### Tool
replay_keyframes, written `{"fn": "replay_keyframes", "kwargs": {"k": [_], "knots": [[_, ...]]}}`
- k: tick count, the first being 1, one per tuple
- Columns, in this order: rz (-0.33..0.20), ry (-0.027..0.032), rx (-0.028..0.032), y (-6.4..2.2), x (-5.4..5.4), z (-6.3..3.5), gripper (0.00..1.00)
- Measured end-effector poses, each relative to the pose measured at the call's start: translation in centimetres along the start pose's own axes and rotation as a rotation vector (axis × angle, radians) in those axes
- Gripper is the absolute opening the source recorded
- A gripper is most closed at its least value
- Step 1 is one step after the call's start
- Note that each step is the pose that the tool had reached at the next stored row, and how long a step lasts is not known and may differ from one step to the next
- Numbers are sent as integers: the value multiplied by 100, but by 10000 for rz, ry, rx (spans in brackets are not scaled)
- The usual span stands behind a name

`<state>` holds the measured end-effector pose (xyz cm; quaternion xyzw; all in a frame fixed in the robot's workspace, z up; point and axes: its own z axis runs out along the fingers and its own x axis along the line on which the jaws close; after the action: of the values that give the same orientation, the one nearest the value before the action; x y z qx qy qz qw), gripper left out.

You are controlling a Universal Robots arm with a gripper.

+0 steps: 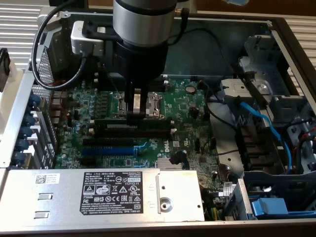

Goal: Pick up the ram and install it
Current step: 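Insert the ram into the slot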

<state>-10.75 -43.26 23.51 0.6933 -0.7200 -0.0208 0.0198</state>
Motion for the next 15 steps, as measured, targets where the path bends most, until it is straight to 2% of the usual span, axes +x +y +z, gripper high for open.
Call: {"fn": "replay_keyframes", "kwargs": {"k": [5,12,15], "knots": [[-1,2,-17,5,1,0,12],[-1,5,-101,6,1,0,12],[-14,3,-104,-2,0,1,12]]}}
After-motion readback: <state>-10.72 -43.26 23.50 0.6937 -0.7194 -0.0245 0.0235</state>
